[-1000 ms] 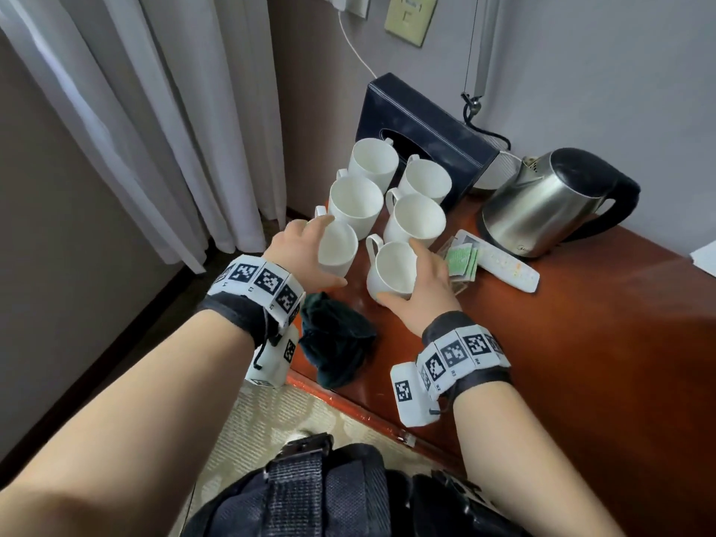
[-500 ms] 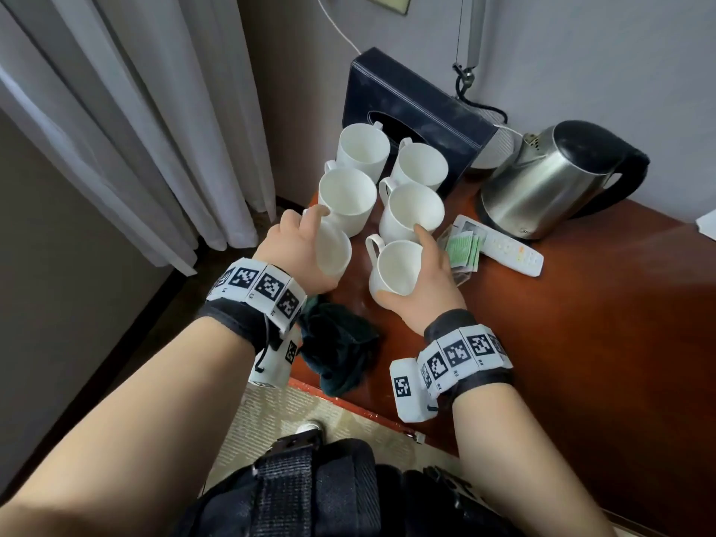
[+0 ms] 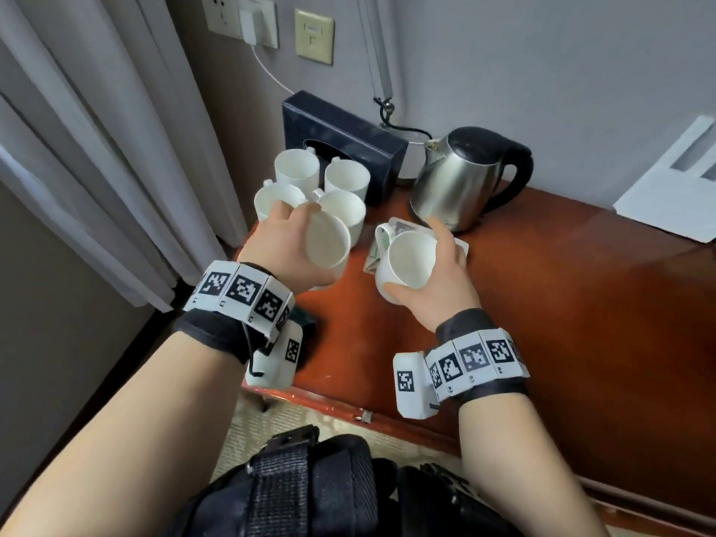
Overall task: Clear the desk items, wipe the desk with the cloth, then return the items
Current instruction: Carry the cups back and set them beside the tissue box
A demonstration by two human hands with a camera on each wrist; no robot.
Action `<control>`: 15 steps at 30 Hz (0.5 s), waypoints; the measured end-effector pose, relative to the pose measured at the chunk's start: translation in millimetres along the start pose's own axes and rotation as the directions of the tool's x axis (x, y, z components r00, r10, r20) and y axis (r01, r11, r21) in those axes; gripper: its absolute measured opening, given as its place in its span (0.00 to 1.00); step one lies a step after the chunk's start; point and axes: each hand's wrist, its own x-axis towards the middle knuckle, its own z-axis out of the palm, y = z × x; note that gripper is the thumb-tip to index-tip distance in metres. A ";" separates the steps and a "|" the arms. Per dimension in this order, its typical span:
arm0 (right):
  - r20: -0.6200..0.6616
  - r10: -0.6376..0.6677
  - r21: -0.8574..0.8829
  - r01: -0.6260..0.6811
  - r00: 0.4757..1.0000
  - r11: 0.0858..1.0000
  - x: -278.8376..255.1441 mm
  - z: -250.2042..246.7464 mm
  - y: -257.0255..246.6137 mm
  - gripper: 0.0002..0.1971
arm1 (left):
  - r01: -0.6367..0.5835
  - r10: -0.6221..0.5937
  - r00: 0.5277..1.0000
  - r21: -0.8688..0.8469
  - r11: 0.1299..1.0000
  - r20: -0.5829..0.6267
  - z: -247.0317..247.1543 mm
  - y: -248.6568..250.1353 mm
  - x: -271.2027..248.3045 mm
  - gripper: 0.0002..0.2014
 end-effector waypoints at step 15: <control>-0.275 0.129 -0.067 -0.153 0.953 0.986 -97.6 -227.9 169.7 0.48 | -0.325 0.329 0.944 -0.098 0.941 0.029 131.2 242.9 -76.1 0.43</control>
